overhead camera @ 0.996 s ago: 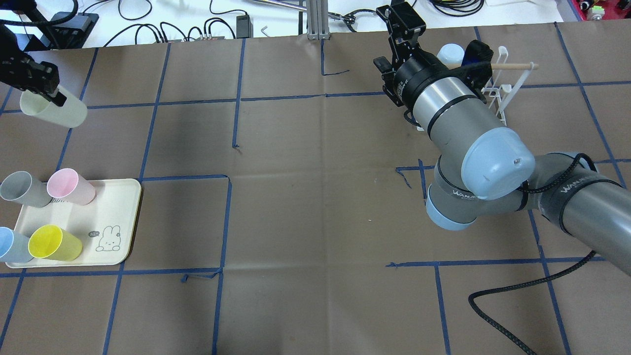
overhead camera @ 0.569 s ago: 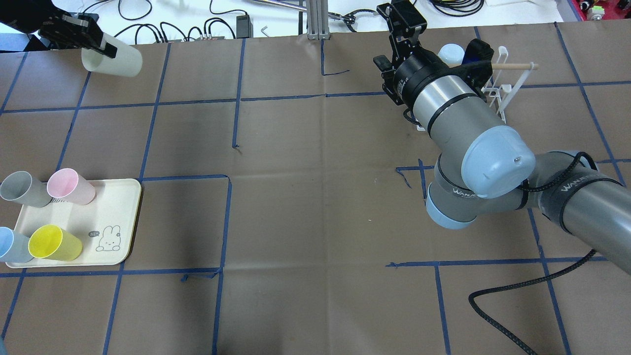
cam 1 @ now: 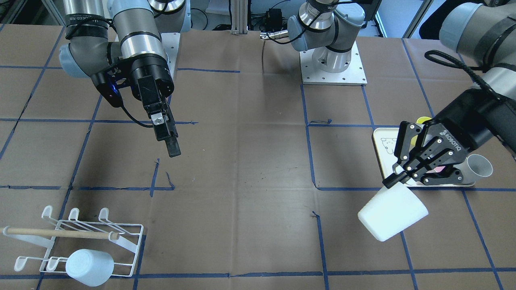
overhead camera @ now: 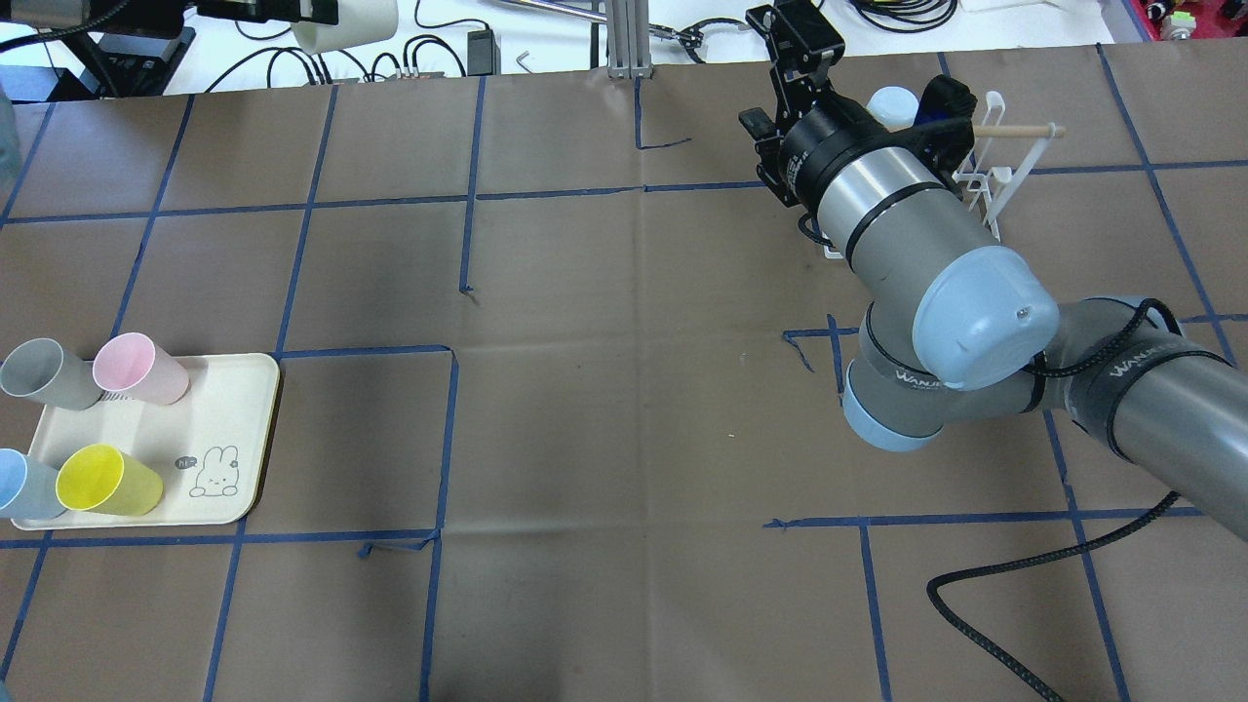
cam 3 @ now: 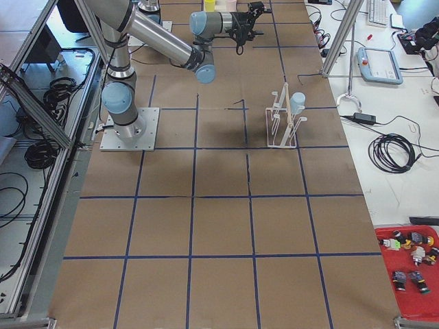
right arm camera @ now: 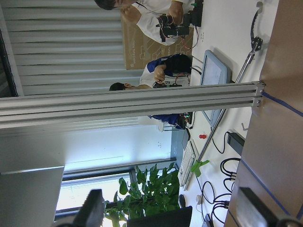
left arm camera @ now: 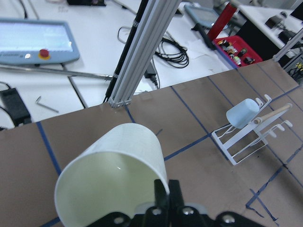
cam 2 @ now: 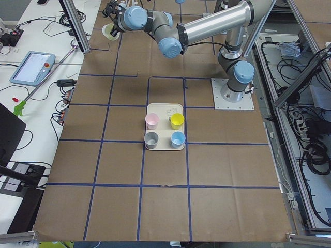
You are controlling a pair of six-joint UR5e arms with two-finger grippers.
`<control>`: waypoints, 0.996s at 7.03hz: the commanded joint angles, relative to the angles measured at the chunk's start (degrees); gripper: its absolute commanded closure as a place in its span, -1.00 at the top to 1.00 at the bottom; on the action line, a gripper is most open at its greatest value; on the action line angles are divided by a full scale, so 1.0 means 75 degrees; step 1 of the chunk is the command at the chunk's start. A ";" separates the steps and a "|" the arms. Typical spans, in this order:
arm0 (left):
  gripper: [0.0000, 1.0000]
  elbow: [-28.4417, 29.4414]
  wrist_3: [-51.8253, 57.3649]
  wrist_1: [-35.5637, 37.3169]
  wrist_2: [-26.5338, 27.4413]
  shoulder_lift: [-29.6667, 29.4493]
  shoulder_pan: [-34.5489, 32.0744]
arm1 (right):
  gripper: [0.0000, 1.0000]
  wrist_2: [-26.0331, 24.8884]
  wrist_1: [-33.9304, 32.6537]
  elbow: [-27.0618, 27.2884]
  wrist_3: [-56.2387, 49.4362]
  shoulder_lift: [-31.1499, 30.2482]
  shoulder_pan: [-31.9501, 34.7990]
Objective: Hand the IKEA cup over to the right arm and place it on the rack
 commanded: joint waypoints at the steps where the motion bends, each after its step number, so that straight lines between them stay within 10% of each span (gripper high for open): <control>1: -1.00 -0.1046 -0.0011 0.2211 -0.0772 -0.0048 -0.0768 | 1.00 0.0000 0.0000 -0.0002 -0.0001 0.0035 0.0000; 5: -0.95 -0.3930 -0.0545 0.6804 -0.2065 -0.0024 -0.0877 | 1.00 0.0000 0.0012 -0.0014 -0.0001 -0.0012 0.0000; 7: -0.93 -0.3993 -0.0679 0.7118 -0.2054 -0.0036 -0.1005 | 1.00 -0.0047 0.0789 -0.0002 0.0011 -0.0023 0.0023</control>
